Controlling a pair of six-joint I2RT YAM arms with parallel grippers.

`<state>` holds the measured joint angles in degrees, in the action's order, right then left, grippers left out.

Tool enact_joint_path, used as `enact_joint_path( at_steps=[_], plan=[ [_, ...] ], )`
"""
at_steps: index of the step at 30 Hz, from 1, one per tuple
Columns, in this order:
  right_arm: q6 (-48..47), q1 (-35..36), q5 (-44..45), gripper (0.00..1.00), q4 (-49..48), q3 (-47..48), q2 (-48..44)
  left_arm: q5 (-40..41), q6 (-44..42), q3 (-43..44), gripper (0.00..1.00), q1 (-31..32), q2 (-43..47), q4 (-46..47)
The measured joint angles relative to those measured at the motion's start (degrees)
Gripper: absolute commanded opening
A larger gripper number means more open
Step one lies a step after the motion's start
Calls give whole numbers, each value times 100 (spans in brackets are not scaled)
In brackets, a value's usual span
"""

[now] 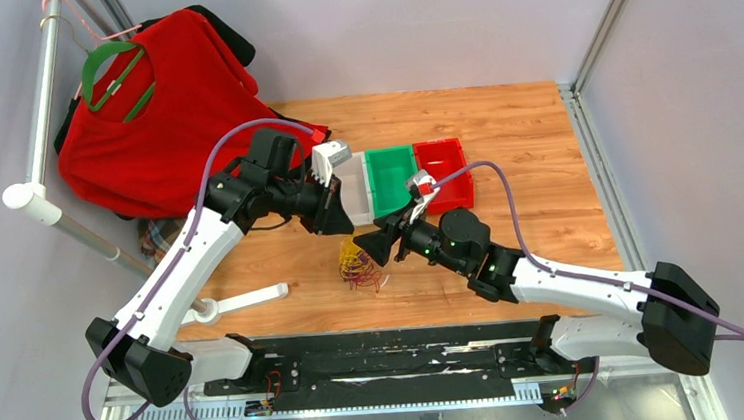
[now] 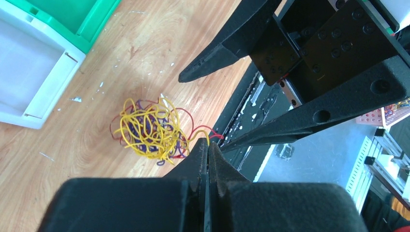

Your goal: Untangle the cables

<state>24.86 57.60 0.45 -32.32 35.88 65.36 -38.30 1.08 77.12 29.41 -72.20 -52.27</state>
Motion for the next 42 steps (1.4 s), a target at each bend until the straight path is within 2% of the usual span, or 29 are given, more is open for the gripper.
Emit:
enact_joint_path(
  at_steps=[11, 31, 42],
  plan=[
    [-39, 0, 293, 64, -39, 210, 310, -149, 92, 0, 1, -2, 0, -2],
    [-39, 0, 667, 62, -273, 356, 664, -1346, 90, 125, 1, 0, 61, -20],
    [164, 0, 619, 59, -533, 380, 1351, -1488, 109, 761, 1, 0, 13, -59]
  ],
)
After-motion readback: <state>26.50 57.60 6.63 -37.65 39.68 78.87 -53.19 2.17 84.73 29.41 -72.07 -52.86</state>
